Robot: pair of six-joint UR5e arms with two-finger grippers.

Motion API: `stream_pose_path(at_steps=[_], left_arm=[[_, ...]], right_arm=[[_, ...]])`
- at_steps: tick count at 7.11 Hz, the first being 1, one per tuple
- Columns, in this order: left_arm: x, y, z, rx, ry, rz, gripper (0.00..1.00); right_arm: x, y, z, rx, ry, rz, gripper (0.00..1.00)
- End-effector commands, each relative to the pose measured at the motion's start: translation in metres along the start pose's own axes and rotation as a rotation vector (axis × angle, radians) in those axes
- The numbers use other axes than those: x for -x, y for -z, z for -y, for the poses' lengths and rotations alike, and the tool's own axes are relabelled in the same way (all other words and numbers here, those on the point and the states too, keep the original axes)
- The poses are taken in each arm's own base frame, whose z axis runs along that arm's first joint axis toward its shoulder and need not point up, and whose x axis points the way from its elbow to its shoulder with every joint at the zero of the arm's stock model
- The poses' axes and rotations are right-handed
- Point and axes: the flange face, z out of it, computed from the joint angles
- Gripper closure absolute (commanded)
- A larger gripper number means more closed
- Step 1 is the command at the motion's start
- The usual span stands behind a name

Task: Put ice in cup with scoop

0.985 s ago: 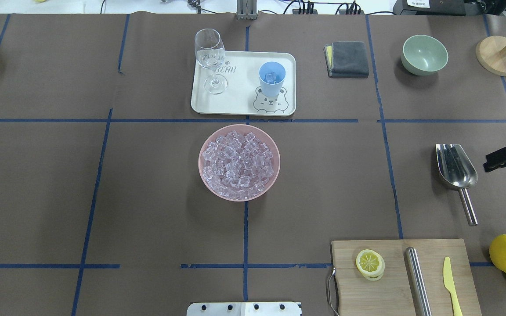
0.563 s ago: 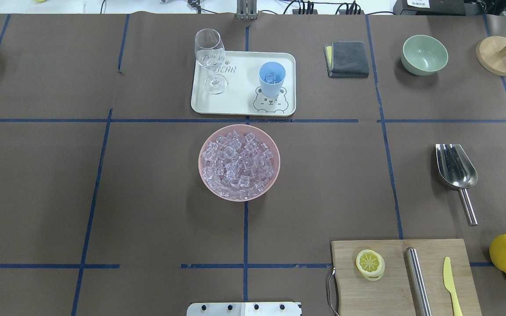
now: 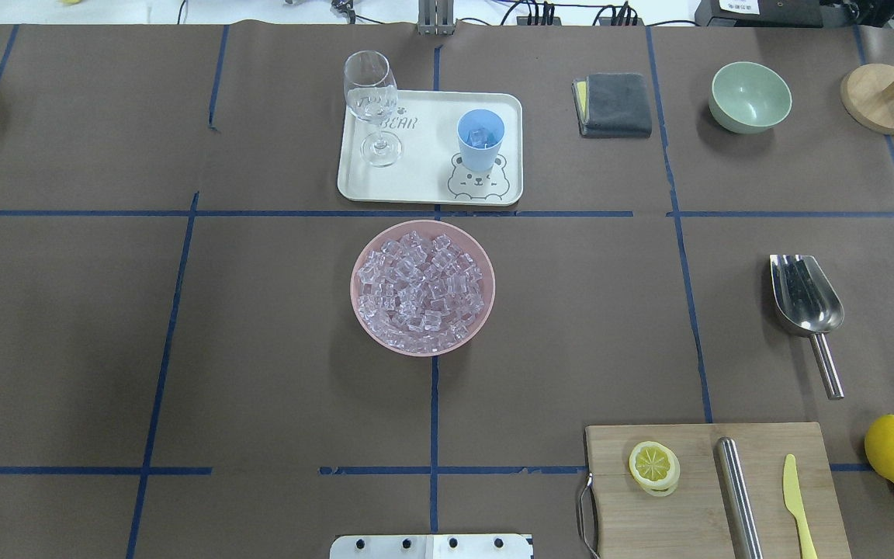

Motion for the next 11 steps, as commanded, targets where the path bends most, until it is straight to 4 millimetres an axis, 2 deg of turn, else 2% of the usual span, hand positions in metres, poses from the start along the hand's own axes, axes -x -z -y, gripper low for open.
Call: stream_pose_path(at_steps=[1,5,6,7,11], left_arm=[[0.007,-0.012,-0.019,0.03,0.043,-0.017,0.0],[0.001,-0.005,-0.023,0.036,0.106,-0.02,0.0],[0.001,-0.006,-0.024,0.036,0.104,-0.02,0.0],[0.001,-0.006,-0.025,0.037,0.105,-0.02,0.0],[-0.008,0.005,-0.019,0.014,0.087,-0.015,0.0]], right_arm=[[0.001,0.003,0.008,-0.006,-0.018,0.009,0.0],[-0.002,0.03,0.02,-0.034,-0.122,0.076,0.0],[0.002,0.046,0.039,-0.025,-0.165,0.093,0.0],[0.001,0.048,0.042,-0.027,-0.169,0.081,0.0],[-0.001,0.054,0.027,-0.038,-0.167,0.003,0.0]])
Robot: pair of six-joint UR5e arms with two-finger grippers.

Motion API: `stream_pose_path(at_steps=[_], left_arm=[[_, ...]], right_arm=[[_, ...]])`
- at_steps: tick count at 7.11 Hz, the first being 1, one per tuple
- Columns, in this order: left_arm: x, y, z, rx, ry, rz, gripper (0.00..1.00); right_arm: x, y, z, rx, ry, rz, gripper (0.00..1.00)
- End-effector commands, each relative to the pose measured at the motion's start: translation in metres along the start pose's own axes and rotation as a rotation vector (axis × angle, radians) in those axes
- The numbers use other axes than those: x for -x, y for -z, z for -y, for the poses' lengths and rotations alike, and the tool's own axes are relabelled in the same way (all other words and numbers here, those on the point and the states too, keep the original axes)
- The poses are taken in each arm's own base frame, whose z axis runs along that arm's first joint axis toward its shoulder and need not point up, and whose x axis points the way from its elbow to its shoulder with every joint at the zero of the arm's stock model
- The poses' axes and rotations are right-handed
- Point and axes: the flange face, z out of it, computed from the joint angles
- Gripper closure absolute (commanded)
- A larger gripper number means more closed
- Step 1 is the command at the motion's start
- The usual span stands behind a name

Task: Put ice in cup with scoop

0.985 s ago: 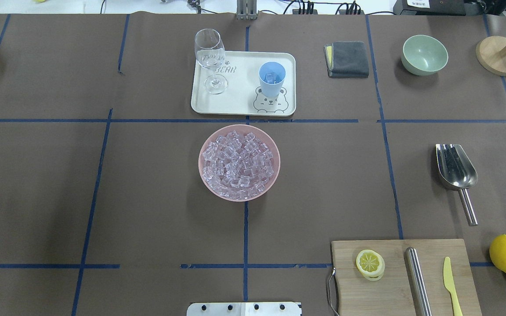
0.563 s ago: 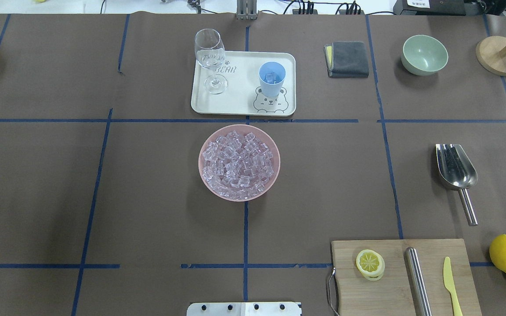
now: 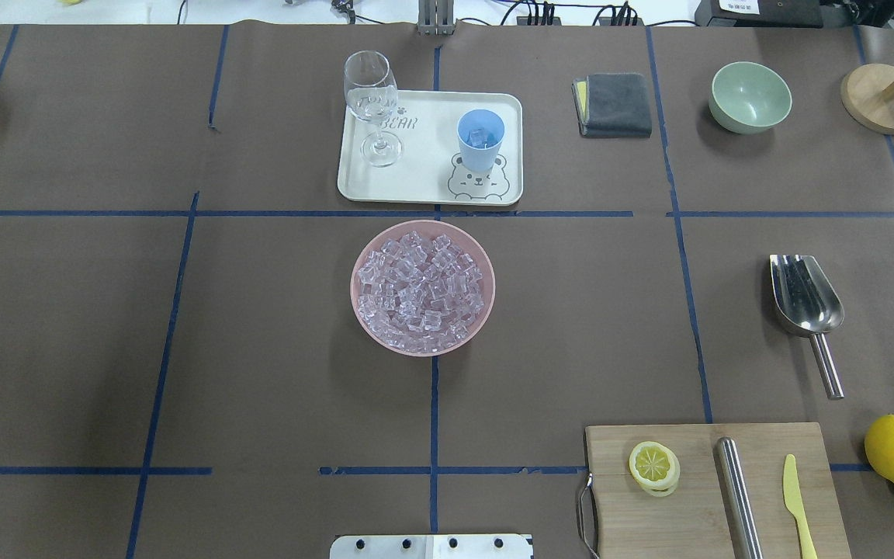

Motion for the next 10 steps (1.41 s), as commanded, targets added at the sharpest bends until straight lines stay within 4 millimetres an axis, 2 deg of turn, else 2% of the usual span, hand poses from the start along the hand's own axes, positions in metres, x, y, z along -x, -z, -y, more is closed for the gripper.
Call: stream_pose_path(at_steps=[1,8,10], left_arm=[[-0.003,0.004,0.002,-0.008,-0.006,0.003,0.0],[-0.006,0.007,0.003,-0.014,0.053,0.0,0.0],[-0.006,0.007,0.003,-0.014,0.073,-0.001,0.0]], right_arm=[[-0.004,-0.001,-0.006,0.001,-0.006,-0.022,0.0],[-0.012,-0.004,-0.007,0.0,-0.022,-0.061,0.0],[-0.02,-0.008,-0.006,-0.001,-0.027,-0.098,0.0]])
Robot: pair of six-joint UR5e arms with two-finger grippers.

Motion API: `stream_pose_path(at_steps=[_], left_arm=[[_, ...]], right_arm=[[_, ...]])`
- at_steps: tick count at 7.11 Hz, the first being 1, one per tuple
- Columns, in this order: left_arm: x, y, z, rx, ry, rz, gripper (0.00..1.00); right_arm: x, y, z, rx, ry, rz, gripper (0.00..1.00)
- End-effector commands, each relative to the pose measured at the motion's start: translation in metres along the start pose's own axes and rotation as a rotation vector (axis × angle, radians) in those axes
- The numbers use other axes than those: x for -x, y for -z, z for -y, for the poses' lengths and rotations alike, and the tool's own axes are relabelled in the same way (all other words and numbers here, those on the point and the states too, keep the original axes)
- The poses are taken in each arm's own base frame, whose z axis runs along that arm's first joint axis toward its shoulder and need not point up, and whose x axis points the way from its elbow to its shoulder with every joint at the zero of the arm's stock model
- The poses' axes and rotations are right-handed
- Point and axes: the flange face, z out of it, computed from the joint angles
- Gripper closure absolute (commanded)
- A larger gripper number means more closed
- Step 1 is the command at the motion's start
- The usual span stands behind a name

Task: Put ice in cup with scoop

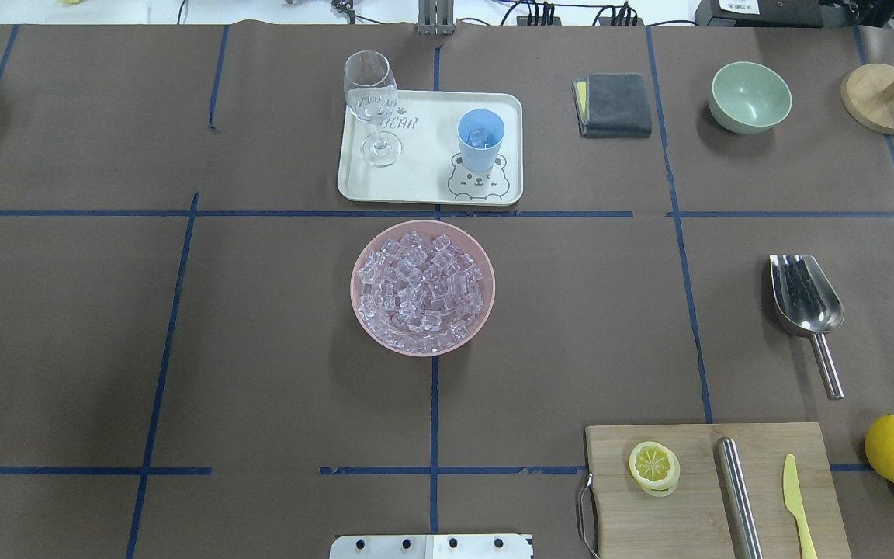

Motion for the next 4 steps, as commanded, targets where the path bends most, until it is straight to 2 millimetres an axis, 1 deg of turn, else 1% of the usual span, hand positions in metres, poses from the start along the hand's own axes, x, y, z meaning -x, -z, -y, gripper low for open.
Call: stream_pose_path(at_steps=[1,4], left_arm=[[0.0,0.0,0.0,0.0,0.053,0.001,0.0],[0.009,-0.01,-0.009,0.025,0.089,0.001,0.0]], right_arm=[[-0.004,-0.003,0.001,0.001,-0.005,-0.016,0.0],[-0.003,-0.002,0.001,0.001,-0.012,-0.006,0.0]])
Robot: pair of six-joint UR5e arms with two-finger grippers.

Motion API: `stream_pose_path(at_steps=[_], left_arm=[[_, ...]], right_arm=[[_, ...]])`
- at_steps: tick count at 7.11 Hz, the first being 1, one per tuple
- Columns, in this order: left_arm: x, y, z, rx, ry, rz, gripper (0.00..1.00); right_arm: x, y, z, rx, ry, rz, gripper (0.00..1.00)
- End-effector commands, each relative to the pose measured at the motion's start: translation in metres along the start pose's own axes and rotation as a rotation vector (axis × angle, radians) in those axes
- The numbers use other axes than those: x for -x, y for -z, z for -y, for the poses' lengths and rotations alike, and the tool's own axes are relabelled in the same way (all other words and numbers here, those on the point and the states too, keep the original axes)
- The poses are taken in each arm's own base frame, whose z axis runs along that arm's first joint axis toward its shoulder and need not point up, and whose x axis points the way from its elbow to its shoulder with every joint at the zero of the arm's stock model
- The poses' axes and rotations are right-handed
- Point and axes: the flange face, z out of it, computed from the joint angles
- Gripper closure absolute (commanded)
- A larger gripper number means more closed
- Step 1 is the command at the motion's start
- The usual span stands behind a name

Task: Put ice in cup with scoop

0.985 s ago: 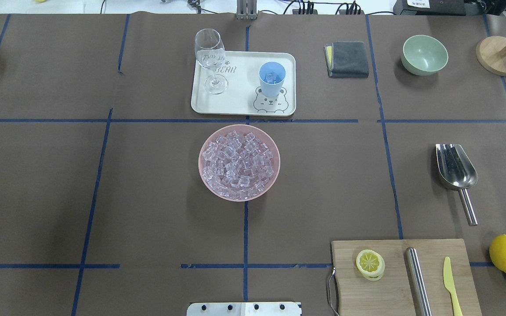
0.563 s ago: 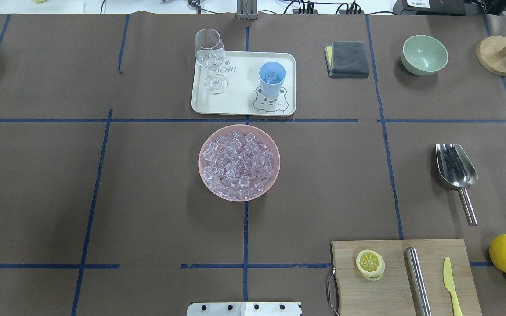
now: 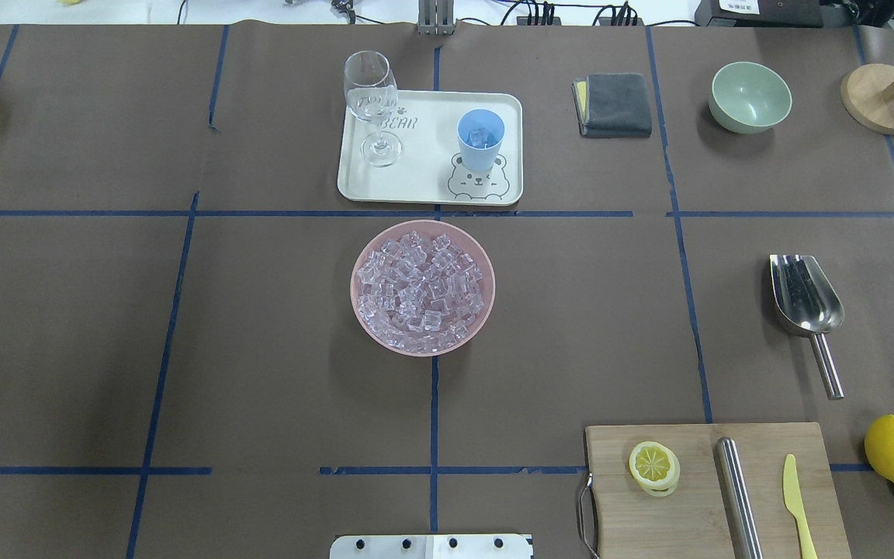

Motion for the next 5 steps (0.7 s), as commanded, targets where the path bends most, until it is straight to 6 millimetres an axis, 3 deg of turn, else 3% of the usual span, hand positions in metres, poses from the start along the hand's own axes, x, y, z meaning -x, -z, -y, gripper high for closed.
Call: stream_pose_path(at_steps=[1,5], left_arm=[[0.0029,-0.003,-0.0038,0.007,0.02,0.0,0.0],[-0.0015,-0.0022,-0.0089,0.008,0.041,-0.038,0.0]], right_arm=[[0.0006,0.0002,0.0,0.0,-0.004,0.003,0.0],[0.0,-0.0003,0.0,0.001,-0.005,0.003,0.0]])
